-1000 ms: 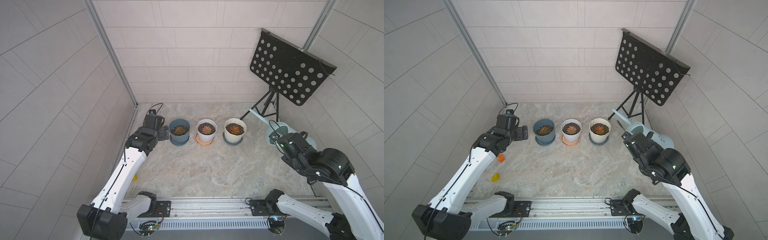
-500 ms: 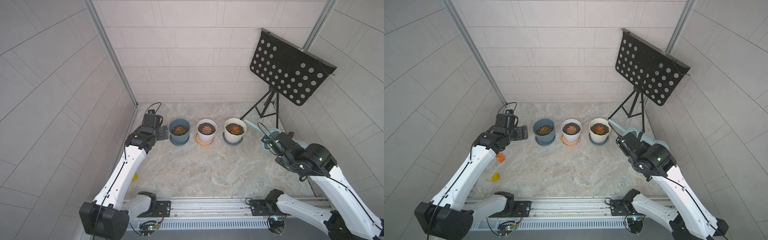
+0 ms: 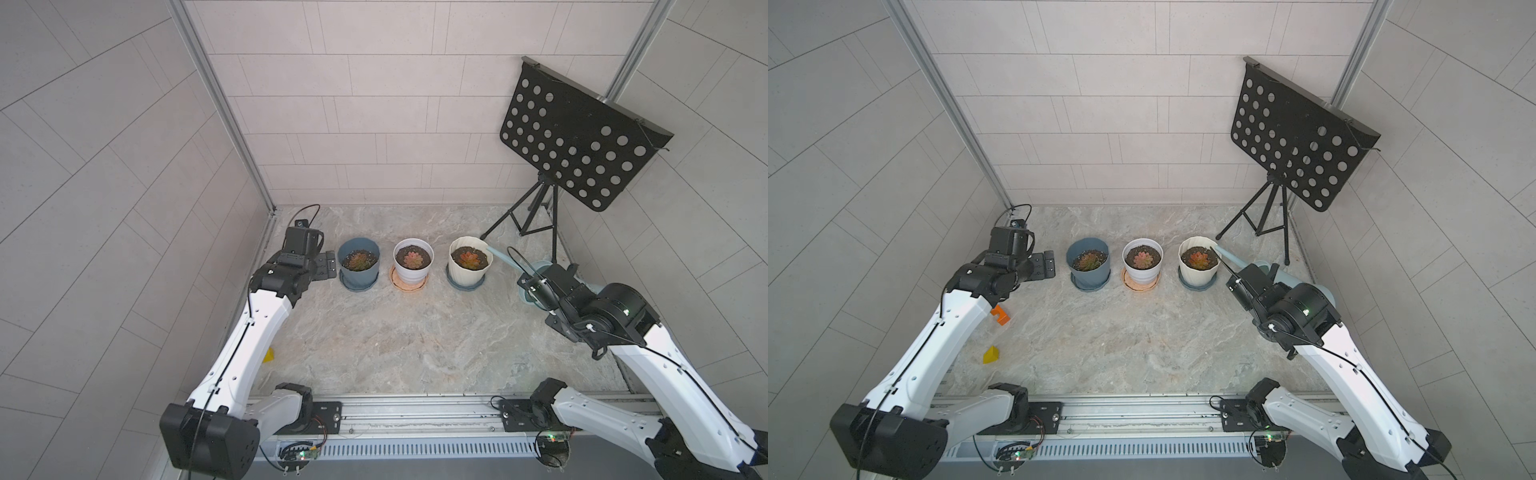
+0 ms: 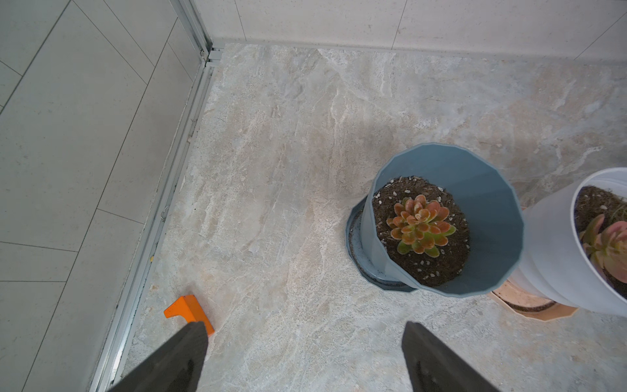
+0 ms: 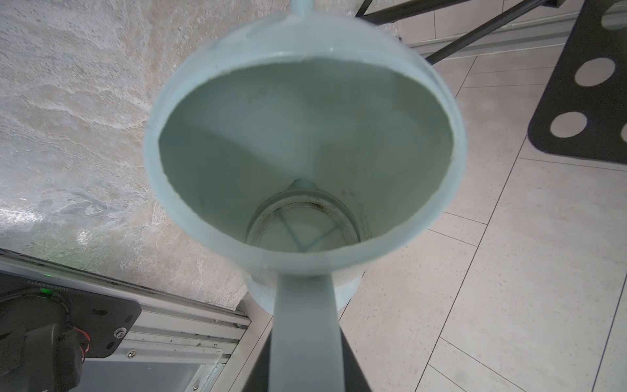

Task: Water the succulent around the soil edge
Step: Water the soil of the potted plant with water.

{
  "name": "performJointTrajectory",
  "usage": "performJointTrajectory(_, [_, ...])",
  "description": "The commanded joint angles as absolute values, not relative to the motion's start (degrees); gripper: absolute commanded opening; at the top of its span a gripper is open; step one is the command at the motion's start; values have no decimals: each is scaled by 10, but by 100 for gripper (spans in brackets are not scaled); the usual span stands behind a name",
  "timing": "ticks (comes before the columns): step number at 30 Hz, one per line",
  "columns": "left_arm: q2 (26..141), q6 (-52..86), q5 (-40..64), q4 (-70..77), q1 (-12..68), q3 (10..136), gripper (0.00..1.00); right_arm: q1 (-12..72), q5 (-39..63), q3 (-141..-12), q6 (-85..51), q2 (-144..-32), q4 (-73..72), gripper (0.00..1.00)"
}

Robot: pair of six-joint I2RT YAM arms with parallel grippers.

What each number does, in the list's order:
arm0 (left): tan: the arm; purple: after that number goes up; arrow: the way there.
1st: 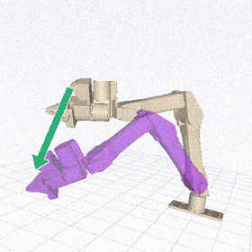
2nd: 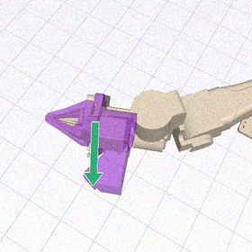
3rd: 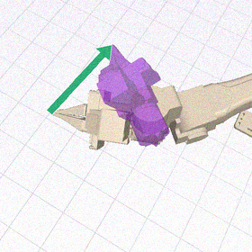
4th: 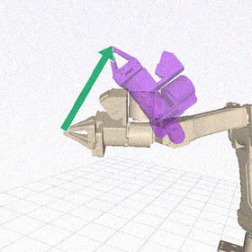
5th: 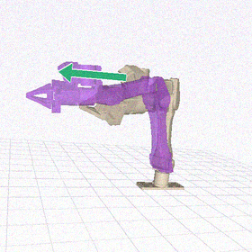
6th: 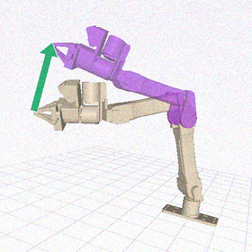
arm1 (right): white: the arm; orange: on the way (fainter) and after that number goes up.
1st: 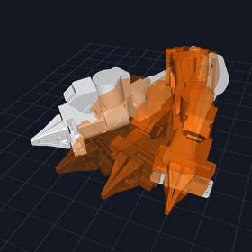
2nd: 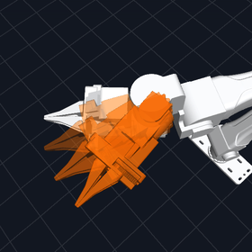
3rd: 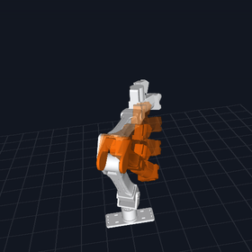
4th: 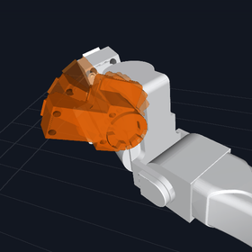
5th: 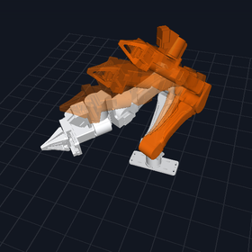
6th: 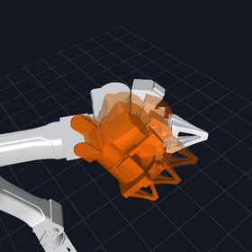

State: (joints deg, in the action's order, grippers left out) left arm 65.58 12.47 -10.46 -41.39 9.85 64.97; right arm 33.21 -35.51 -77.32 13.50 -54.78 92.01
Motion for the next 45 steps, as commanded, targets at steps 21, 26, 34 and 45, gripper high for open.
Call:
performJointTrajectory(21, [655, 129, -107, -419, 91, 650, 97, 335, -386, -819, 134, -579, 1023, 0])
performJointTrajectory(26, [655, 129, -110, -420, 90, 651, 97, 338, -388, -824, 135, -589, 1022, 0])
performJointTrajectory(34, [654, 128, -115, -422, 90, 652, 97, 342, -396, -834, 139, -604, 1022, 0])
performJointTrajectory(45, [655, 128, -113, -424, 90, 653, 97, 346, -409, -856, 150, -632, 1023, 0])
